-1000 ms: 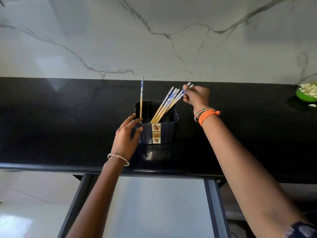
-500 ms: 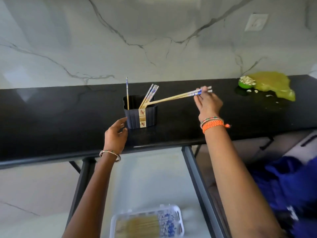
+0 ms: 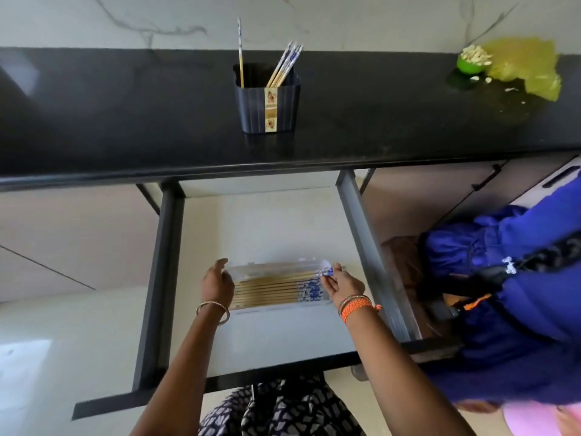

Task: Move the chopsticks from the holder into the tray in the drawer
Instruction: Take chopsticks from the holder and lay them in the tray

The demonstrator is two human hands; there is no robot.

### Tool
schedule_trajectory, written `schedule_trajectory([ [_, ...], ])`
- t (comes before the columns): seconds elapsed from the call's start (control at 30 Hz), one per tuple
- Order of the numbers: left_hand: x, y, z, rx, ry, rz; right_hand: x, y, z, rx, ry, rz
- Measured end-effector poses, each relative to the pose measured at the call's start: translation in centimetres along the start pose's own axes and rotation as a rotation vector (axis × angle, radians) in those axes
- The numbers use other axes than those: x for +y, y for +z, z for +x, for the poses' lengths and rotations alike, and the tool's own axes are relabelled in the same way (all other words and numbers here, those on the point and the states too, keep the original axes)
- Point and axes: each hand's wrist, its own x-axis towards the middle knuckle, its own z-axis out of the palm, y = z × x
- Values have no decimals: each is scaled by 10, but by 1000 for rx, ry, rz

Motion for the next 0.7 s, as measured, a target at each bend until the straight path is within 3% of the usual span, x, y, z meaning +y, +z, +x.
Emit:
schedule_trajectory([
  [0.2, -2, -7, 0, 44, 77, -37, 12, 21, 4, 64, -34, -81],
  [0.43, -21, -5, 8, -44, -106, -44, 30, 43, 11, 51, 46, -10],
  [0.7, -29, -5, 17, -85, -137, -14, 36, 50, 17, 84, 69, 79],
])
